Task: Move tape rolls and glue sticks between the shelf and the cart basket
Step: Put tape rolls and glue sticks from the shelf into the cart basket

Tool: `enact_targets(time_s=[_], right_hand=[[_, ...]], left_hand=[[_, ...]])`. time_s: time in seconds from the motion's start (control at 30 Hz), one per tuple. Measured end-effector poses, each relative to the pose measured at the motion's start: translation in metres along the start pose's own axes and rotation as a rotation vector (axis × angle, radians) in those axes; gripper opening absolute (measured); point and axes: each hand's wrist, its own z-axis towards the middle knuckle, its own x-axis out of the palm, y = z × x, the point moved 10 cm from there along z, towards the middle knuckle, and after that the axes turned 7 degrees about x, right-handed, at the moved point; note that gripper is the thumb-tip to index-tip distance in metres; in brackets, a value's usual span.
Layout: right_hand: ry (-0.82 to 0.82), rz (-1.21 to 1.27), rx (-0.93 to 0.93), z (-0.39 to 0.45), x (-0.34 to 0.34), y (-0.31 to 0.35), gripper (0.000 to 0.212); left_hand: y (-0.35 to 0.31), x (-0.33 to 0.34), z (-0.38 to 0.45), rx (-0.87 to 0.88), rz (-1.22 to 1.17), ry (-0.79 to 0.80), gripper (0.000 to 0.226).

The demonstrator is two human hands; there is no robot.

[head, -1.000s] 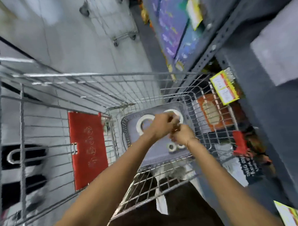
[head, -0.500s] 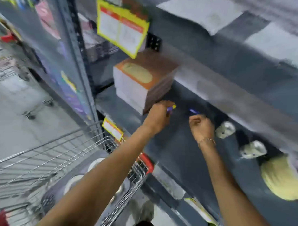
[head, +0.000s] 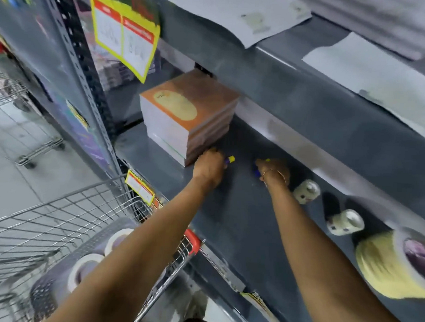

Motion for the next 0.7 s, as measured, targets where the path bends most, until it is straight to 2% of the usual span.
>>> enact_targets(time_s=[0.1,0.17,0.23,0.33,0.43,0.5,0.6,0.7], right_hand=[[-0.139,-0.171,0.016,-0.012,-0.007,0.011,0.033],[-0.159,-0.256,-0.074,-0.037,0.001,0.027,0.034],[-0.136,-0.200,-0.206,-0.072,0.020,0.036,0.031],[0.104,0.065,-0.328,-0.139,0.084,0.029,0.023],[0.357,-0.065,-0.419,-0.201,0.178,0.021,0.020],[0.527,-0.205,-0.413,-0.227,0.249,0.007,0.017],[0.642,-0.459,-0.376,-0.238,0.339,-0.018,0.021],[0.740,-0.741,-0.342,-0.245,0.418,-0.059,0.026]], left_hand=[[0.009,-0.027,-0.030,-0.004,-0.265,-0.091,0.018],[0.032,-0.037,-0.062,-0.067,-0.500,-0.094,0.015],[0.070,-0.043,-0.099,-0.196,-0.617,-0.106,0.012],[0.145,-0.044,-0.167,-0.440,-0.803,-0.227,0.018],[0.225,-0.033,-0.241,-0.690,-0.842,-0.293,0.006],[0.269,-0.012,-0.288,-0.810,-0.816,-0.216,0.012],[0.316,0.033,-0.348,-0.940,-0.727,-0.007,0.024],[0.347,0.090,-0.403,-1.071,-0.674,0.208,0.016]])
